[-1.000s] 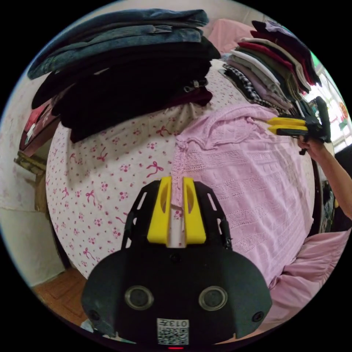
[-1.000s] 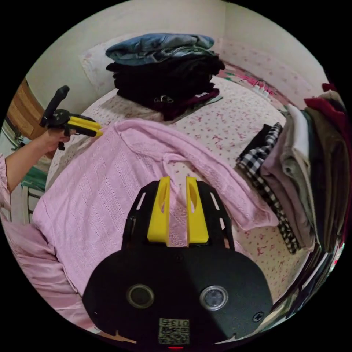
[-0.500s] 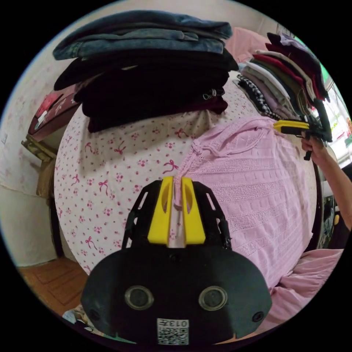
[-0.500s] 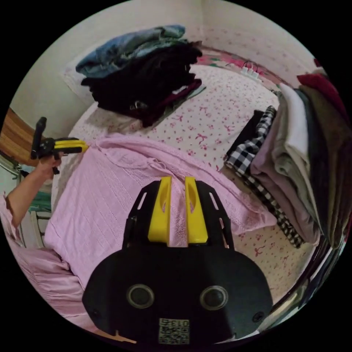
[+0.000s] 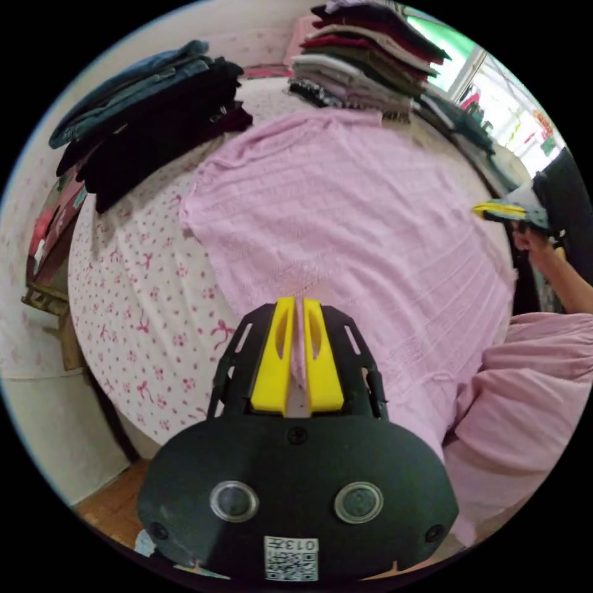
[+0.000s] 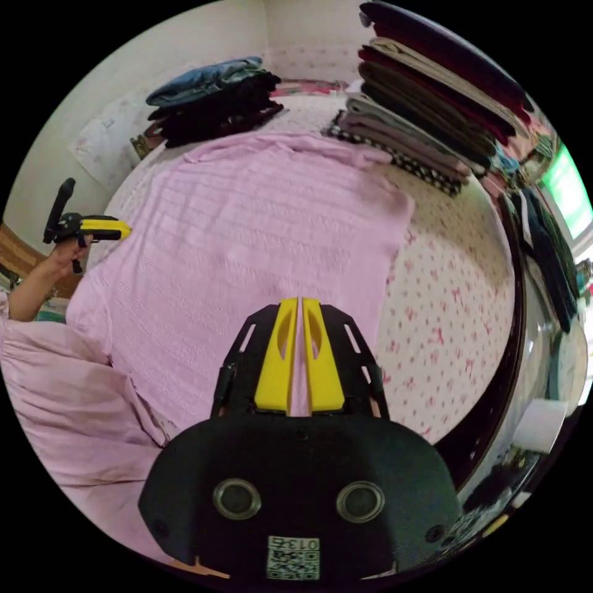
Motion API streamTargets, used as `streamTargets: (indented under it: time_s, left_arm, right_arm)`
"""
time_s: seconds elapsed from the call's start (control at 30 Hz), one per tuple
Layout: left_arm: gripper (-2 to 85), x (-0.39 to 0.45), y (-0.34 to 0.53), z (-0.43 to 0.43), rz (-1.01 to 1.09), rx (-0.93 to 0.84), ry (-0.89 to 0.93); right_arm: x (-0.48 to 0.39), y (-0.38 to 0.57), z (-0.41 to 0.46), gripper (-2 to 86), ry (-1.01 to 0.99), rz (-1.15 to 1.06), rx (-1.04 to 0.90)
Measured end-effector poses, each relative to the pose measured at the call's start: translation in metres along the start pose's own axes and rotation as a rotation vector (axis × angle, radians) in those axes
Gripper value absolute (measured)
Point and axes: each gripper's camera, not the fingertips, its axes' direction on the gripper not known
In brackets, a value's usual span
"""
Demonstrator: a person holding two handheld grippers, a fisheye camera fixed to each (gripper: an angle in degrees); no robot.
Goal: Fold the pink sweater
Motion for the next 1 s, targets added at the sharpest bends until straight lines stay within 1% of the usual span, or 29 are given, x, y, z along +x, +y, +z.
streamTargets:
  time_s: [0.03, 0.07, 0.1, 0.17, 0.2, 0.27, 0.3, 0.37, 0.5, 0.53, 0.6, 0.67, 0.7, 0.73, 0.8, 0.9, 1.0]
  left_arm:
    - [1.5, 0.001, 0.005, -0.006, -0.008, 0.054, -0.017]
    - [1.1, -0.003, 0.008, -0.009, -0.074, 0.035, -0.059]
    - [1.1, -0.007, 0.009, -0.015, -0.076, 0.004, -0.024]
    - [1.4, -0.010, 0.019, -0.039, -0.070, 0.060, 0.038]
    - [2.2, -0.008, 0.029, -0.055, -0.059, 0.089, 0.039]
    - [4.1, 0.001, 0.047, -0.073, -0.008, 0.104, 0.074]
    - [5.7, 0.012, 0.061, -0.079, 0.043, 0.093, 0.133]
    - [7.5, 0.034, 0.084, -0.081, 0.118, 0.050, 0.194]
    - [12.3, 0.098, 0.136, -0.071, 0.254, -0.045, 0.225]
    - [12.6, 0.107, 0.141, -0.069, 0.263, -0.053, 0.226]
    - [13.2, 0.138, 0.151, -0.054, 0.289, -0.092, 0.124]
    - [10.9, 0.152, 0.146, -0.040, 0.275, -0.141, 0.038]
    - [6.3, 0.155, 0.142, -0.038, 0.262, -0.146, -0.022]
    - [4.0, 0.155, 0.139, -0.040, 0.260, -0.141, -0.039]
    - [2.7, 0.143, 0.124, -0.057, 0.233, -0.102, 0.063]
    - [2.0, 0.116, 0.095, -0.093, 0.162, -0.031, 0.208]
    - [1.8, 0.104, 0.053, -0.126, 0.157, 0.054, 0.278]
  right_arm:
    - [-0.004, 0.019, 0.003, 0.6, 0.022, 0.035, -0.053]
    - [-0.005, 0.027, 0.004, 0.5, 0.029, 0.049, -0.090]
    - [-0.008, 0.041, 0.001, 0.4, 0.025, 0.064, -0.129]
    - [-0.018, 0.065, -0.032, 0.2, 0.043, 0.059, -0.064]
    - [-0.023, 0.070, -0.041, 0.2, 0.054, 0.045, -0.046]
    - [-0.039, 0.085, -0.064, 0.1, 0.052, -0.018, -0.008]
    - [-0.052, 0.094, -0.075, 0.1, 0.028, -0.064, 0.000]
    - [-0.082, 0.110, -0.093, 0.1, -0.021, -0.145, 0.014]
    - [-0.128, 0.125, -0.110, 0.1, -0.093, -0.246, 0.031]
    - [-0.144, 0.126, -0.114, 0.2, -0.117, -0.286, 0.029]
    - [-0.167, 0.126, -0.120, 0.4, -0.145, -0.341, 0.026]
    - [-0.189, 0.124, -0.126, 0.7, -0.180, -0.401, 0.028]
    - [-0.203, 0.122, -0.130, 1.0, -0.206, -0.444, 0.025]
    - [-0.217, 0.119, -0.134, 1.4, -0.236, -0.494, 0.021]
    - [-0.239, 0.116, -0.142, 3.0, -0.260, -0.570, 0.015]
    - [-0.277, 0.114, -0.159, 7.7, -0.312, -0.699, 0.056]
    - [-0.313, 0.106, -0.176, 9.6, -0.295, -0.790, 0.097]
